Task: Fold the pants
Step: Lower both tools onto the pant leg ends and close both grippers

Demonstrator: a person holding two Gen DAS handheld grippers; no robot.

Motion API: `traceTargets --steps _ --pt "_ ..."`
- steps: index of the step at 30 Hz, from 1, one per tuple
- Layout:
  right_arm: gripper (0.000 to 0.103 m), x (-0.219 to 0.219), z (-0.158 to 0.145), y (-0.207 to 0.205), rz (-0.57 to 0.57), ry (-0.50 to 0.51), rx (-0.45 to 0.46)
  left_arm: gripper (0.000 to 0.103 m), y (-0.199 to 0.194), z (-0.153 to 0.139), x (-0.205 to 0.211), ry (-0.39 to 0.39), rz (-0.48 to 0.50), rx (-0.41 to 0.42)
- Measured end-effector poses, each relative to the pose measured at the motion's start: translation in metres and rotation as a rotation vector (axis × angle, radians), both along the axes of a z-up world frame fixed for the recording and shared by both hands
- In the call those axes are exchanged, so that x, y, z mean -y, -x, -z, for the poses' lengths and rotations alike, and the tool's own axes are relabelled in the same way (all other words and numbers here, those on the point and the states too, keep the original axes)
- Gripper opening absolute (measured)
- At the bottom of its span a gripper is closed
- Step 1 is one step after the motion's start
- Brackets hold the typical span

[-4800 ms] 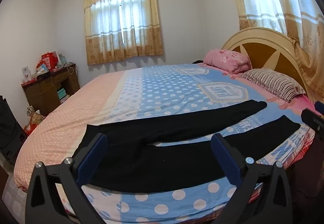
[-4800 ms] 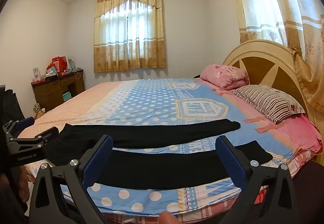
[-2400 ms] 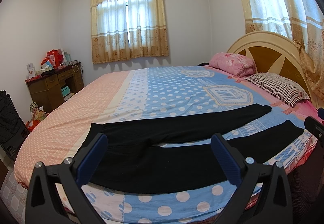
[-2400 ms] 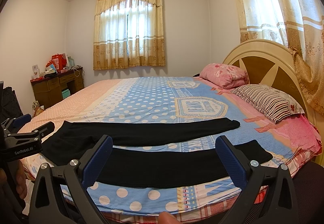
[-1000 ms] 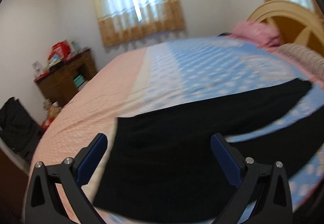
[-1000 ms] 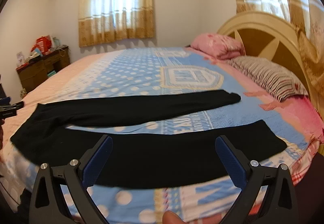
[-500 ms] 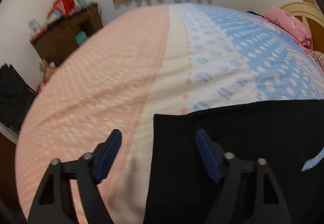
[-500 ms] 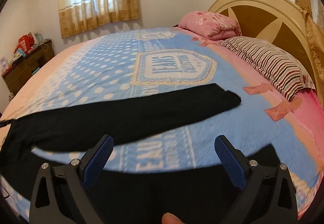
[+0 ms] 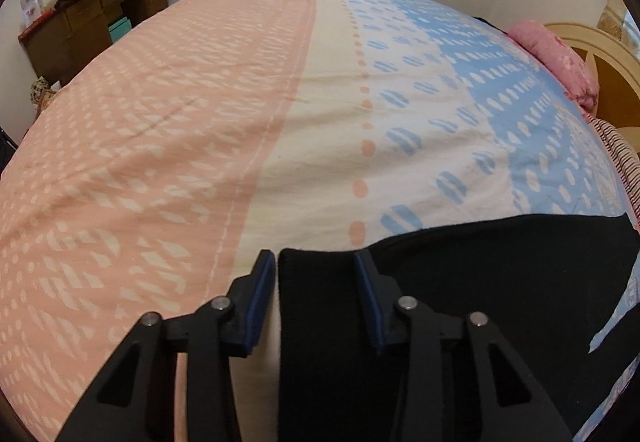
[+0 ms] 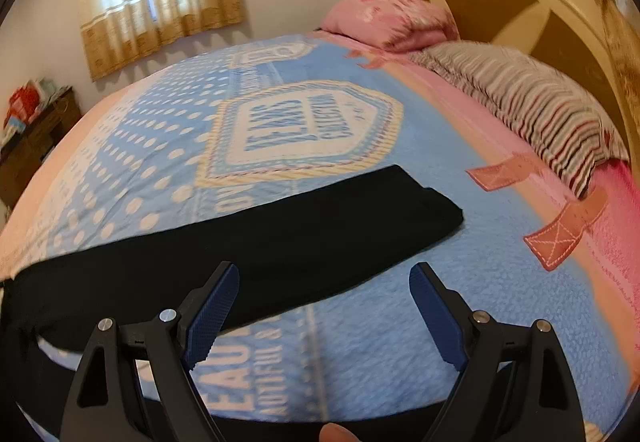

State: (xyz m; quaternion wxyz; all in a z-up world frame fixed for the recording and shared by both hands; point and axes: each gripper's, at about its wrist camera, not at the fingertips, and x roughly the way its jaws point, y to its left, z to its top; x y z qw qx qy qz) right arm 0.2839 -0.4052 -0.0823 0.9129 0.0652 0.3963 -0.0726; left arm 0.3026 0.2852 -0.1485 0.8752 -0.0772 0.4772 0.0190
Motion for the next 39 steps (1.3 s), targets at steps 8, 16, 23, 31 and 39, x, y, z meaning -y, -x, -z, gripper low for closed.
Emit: traceTargets --steps 8,16,23,31,39 --pt "0.086 0.048 0.004 -0.026 0.083 -0.005 -0.051 0.020 -0.005 0.000 0.006 -0.001 0.057 0.020" --pt "0.086 0.088 0.014 -0.066 0.115 0.008 -0.106 0.019 -0.009 -0.003 0.019 -0.101 0.077 0.024" --pt "0.086 0.100 0.026 -0.109 0.068 -0.006 -0.147 0.029 -0.009 -0.004 0.015 -0.110 0.058 0.021" --pt "0.086 0.106 0.057 -0.158 0.018 -0.056 -0.241 0.027 -0.011 -0.004 0.013 -0.105 0.081 0.009" --pt "0.009 0.107 0.062 -0.158 -0.015 -0.098 -0.241 0.015 -0.015 -0.004 0.021 -0.118 0.125 -0.011"
